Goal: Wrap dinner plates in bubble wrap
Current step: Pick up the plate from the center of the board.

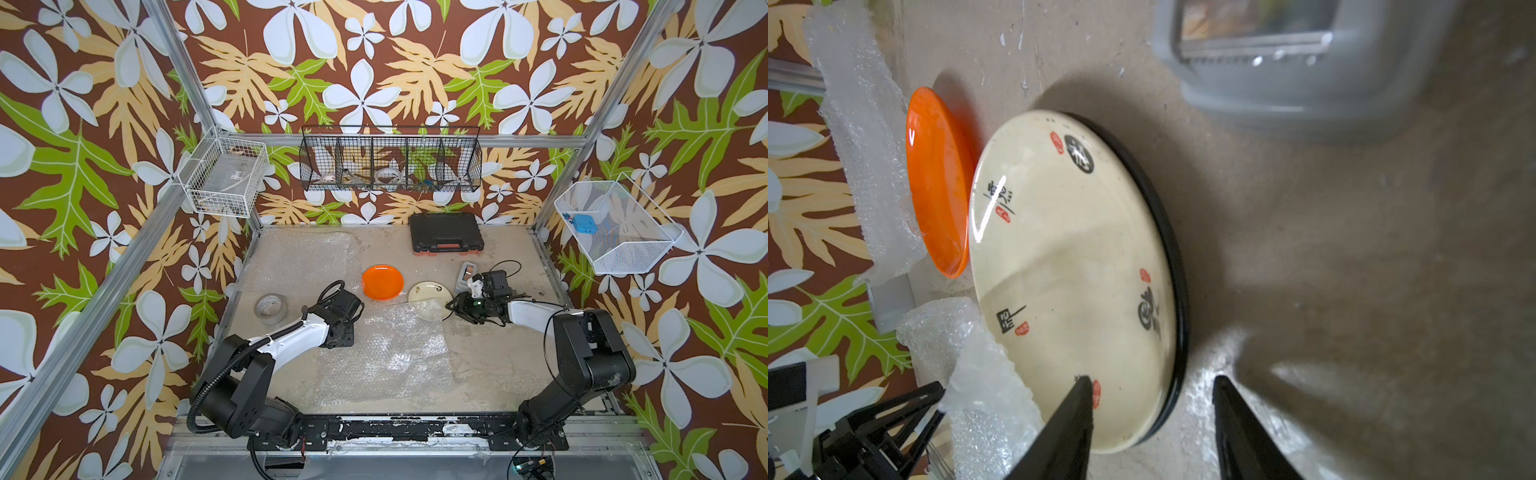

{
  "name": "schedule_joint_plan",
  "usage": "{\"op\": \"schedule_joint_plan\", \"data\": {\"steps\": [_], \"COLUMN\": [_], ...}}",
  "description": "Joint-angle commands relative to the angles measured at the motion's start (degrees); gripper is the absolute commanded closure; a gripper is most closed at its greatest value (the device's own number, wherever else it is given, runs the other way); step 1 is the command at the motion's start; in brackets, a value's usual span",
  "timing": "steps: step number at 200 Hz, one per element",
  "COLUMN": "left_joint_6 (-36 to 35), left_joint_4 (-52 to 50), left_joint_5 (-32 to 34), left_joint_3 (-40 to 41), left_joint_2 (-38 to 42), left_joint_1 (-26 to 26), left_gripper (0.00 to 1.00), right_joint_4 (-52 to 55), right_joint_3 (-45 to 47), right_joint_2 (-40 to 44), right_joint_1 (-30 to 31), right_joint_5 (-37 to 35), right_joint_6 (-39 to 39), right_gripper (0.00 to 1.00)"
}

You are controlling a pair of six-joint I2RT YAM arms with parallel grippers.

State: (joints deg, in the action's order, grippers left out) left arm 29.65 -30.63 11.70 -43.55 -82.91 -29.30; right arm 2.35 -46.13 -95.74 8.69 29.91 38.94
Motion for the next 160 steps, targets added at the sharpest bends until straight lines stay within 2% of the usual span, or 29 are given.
{"op": "schedule_joint_plan", "data": {"steps": [1, 38, 72, 90, 131, 160], "left_joint_6": [-0.78, -0.81, -0.9, -0.65, -0.6, -0.27], "left_joint_4": [-0.68, 0.22, 0.8, 1.0, 3.24, 4.73], "left_joint_5": [-1.46, -4.2, -6.06, -6.62, -9.08, -10.59], "left_joint_3": [0.04, 1.1, 1.45, 1.54, 2.2, 1.94], "left_joint_2": [0.04, 0.16, 0.38, 0.56, -0.56, -2.28], "left_joint_1": [0.03, -0.1, -0.23, -0.32, -1.01, -2.37], "left_gripper": [0.48, 0.48, 0.48, 0.48, 0.48, 0.48], "right_joint_4": [-4.07, -5.65, -6.57, -5.65, -1.97, 0.12], "right_joint_3": [-0.49, -2.54, -6.11, -9.31, -18.73, -26.17], "right_joint_2": [-1.57, -4.91, -7.12, -7.83, -11.36, -17.71], "right_joint_1": [0.06, 0.78, 2.14, 2.8, 2.74, 2.56], "right_joint_5": [-0.08, -0.2, -1.35, -4.06, -11.34, -11.46], "right_joint_6": [2.21, 3.56, 6.09, 7.16, 8.33, 9.07], "right_gripper": [0.58, 0.7, 0.89, 0.94, 0.99, 0.98]}}
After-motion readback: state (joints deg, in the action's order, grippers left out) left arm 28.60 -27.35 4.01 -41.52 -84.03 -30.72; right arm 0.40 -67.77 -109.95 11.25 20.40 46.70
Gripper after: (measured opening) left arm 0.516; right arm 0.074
